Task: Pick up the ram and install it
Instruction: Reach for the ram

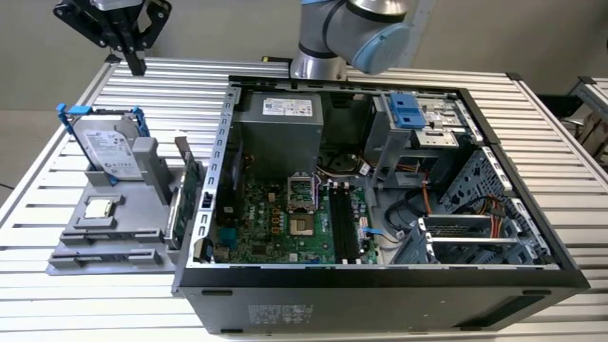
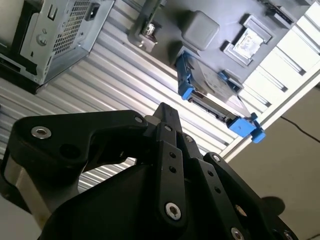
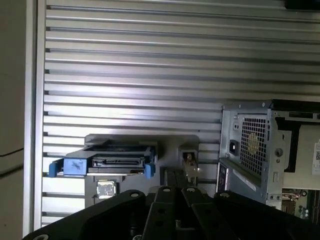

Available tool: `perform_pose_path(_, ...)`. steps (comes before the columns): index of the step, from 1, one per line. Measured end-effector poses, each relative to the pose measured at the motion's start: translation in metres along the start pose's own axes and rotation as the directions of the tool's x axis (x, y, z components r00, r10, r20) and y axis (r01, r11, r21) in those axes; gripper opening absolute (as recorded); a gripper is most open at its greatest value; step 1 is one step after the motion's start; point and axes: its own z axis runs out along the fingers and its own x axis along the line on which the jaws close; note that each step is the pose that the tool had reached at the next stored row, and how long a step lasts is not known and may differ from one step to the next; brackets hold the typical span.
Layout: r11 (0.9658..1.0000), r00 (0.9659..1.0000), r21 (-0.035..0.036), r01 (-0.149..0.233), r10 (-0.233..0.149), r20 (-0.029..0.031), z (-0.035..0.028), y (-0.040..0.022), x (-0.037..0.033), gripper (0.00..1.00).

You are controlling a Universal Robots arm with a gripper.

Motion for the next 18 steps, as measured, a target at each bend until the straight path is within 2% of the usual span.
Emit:
perform_pose_path(12, 1.0000, 1.0000, 0.0000, 0.000, 0.000, 0.0000, -0.0004, 0.0050, 0.0312, 0.00)
perform_pose_path(18, 1.0000, 1.0000, 0.0000, 0.000, 0.000, 0.0000, -0.0005, 0.0071, 0.0444, 0.00)
